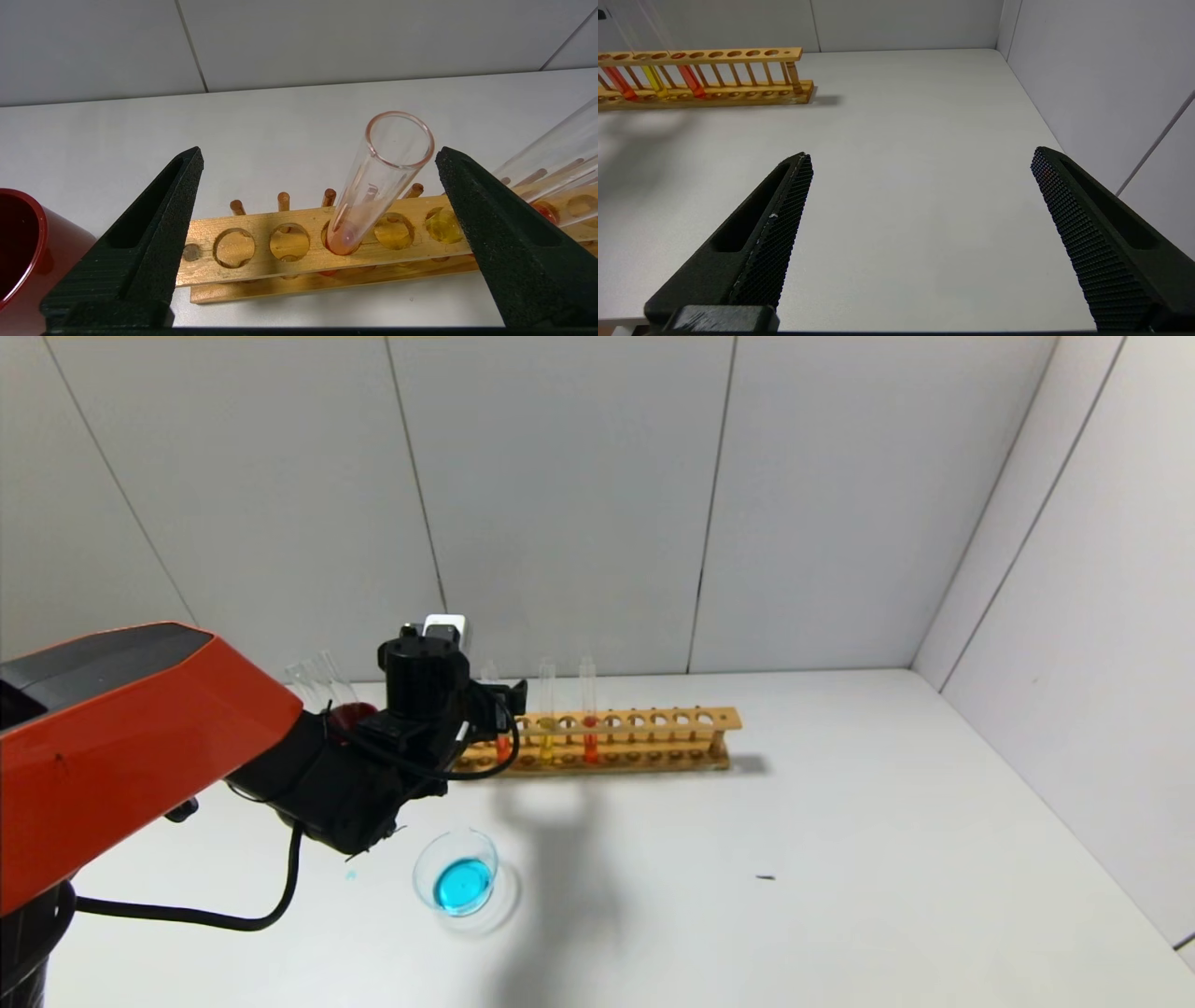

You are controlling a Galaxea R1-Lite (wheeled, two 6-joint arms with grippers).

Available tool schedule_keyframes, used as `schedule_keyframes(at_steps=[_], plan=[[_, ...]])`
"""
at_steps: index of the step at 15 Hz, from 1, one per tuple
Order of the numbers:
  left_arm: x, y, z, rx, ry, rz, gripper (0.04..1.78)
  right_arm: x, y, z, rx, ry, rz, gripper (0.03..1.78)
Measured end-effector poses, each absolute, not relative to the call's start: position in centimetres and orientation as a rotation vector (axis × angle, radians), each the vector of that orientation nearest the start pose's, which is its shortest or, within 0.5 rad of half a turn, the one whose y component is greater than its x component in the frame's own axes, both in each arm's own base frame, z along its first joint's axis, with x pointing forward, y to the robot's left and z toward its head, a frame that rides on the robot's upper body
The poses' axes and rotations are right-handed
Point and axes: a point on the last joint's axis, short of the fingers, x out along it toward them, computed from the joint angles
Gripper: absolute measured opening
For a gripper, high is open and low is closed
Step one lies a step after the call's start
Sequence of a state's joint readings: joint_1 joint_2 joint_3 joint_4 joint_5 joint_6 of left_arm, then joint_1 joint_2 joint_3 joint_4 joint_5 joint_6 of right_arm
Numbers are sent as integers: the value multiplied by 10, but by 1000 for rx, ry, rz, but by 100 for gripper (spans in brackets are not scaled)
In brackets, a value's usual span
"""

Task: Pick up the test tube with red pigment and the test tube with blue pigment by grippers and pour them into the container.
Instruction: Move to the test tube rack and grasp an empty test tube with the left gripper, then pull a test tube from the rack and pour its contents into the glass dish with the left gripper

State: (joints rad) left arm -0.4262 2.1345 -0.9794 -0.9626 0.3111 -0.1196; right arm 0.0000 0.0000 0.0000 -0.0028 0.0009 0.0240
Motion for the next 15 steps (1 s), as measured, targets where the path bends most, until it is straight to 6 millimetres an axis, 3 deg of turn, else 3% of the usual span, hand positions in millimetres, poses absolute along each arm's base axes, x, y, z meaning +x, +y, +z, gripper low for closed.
schedule_keyframes(at_steps=[3,6,8,13,15], plan=[[368,-160,107,-52,178,-106,174,-23,0,76,24,-3,0,171],[367,-163,107,-52,176,-113,154,-23,0,76,24,-3,1,171],[366,-165,107,-52,176,-120,129,-23,0,76,24,-3,1,171],[361,-174,108,-54,173,-142,42,-23,0,76,24,-3,1,171],[361,-174,108,-53,173,-141,30,-23,0,76,24,-3,1,171]])
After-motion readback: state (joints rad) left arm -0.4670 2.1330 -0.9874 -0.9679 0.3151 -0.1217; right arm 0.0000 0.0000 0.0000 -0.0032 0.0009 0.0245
